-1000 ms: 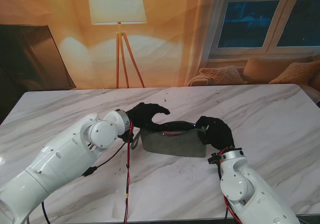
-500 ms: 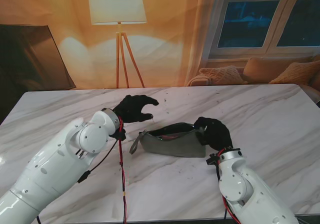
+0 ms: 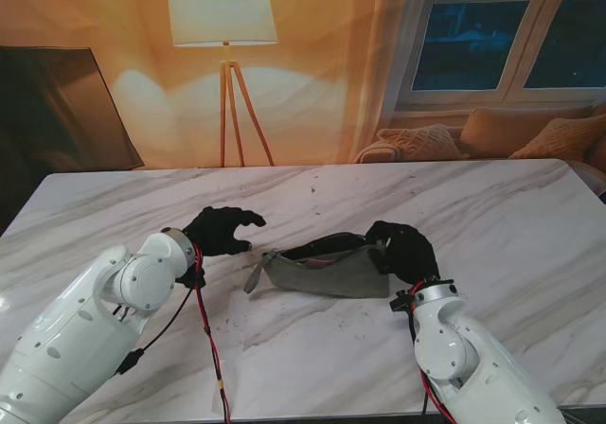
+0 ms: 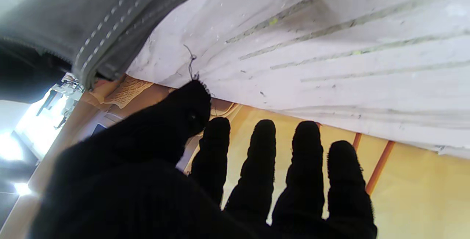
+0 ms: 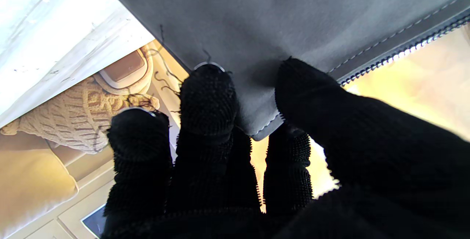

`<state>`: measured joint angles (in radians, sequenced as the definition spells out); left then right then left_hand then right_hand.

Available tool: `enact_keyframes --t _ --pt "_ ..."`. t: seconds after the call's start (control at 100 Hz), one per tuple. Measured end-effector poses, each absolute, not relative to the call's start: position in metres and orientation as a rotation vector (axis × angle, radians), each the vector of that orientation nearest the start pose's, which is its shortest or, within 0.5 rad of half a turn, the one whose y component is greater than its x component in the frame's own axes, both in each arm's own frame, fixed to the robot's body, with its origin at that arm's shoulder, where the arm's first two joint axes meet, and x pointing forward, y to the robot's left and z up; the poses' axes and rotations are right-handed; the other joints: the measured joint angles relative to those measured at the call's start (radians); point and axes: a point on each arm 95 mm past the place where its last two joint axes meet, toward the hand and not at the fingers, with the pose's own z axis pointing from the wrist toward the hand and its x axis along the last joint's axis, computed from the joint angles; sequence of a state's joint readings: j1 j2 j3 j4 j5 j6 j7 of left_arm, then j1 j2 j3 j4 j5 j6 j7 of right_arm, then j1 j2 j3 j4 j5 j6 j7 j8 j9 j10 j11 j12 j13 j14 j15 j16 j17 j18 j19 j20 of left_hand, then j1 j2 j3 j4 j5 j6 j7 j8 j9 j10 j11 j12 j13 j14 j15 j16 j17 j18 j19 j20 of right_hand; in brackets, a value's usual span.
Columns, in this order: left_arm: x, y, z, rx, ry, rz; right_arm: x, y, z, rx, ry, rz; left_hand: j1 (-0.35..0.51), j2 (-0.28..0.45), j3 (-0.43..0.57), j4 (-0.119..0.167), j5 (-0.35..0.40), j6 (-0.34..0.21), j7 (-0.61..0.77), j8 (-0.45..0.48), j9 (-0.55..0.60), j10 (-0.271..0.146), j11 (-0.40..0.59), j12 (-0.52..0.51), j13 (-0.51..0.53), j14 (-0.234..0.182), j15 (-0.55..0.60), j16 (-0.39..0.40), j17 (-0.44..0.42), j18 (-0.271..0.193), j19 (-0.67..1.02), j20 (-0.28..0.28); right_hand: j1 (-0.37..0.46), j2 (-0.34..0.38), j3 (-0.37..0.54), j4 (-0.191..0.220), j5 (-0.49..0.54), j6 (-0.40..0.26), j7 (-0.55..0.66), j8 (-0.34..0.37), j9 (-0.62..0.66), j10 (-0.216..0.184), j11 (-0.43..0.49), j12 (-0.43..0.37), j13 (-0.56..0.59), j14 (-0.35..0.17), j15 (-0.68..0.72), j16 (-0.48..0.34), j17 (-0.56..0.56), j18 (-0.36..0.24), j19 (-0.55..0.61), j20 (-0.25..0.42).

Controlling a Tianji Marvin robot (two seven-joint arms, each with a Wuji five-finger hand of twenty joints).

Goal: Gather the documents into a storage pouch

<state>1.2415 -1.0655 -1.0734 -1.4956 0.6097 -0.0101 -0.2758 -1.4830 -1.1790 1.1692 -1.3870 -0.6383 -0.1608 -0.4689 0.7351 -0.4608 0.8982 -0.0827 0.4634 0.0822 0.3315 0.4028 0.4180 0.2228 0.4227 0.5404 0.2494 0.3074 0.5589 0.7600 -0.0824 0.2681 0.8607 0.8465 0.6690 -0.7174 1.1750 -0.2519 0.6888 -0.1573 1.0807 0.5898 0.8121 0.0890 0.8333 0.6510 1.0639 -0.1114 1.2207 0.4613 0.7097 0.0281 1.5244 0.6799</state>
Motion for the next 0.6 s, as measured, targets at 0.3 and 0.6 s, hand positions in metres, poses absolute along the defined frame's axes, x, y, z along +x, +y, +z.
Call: enact_keyframes --t 0.3,0.6 --pt "0.469 -0.016 -0.296 -1.539 1.696 -1.576 0.422 -0.003 -0.331 1.340 0.915 1.908 -0.005 -0.063 0.037 -0.001 -0.032 -0.001 -0.038 -0.017 -0.002 -0.001 -0.013 0.000 0.000 0.000 -0.020 -0.016 0.000 0.000 0.000 -0.012 0.000 0.000 -0.002 0.000 0.001 0.000 0.000 0.000 0.000 0.000 0.000 0.000 0.000 0.000 0.000 0.002 0.000 0.000 0.000 0.000" --pt "0.472 -0.022 -0.319 -1.622 1.744 -1.575 0.423 -0.002 -0.331 1.339 0.911 1.909 -0.040 -0.078 0.055 -0.015 -0.099 -0.012 -0.066 -0.030 -0.044 -0.004 -0.035 -0.023 -0.002 -0.003 -0.050 -0.034 0.000 0.000 0.000 -0.026 0.000 0.000 -0.002 0.000 0.002 -0.001 0.000 -0.001 0.000 0.000 0.000 0.000 0.000 0.000 0.000 0.010 0.001 0.000 0.000 0.000"
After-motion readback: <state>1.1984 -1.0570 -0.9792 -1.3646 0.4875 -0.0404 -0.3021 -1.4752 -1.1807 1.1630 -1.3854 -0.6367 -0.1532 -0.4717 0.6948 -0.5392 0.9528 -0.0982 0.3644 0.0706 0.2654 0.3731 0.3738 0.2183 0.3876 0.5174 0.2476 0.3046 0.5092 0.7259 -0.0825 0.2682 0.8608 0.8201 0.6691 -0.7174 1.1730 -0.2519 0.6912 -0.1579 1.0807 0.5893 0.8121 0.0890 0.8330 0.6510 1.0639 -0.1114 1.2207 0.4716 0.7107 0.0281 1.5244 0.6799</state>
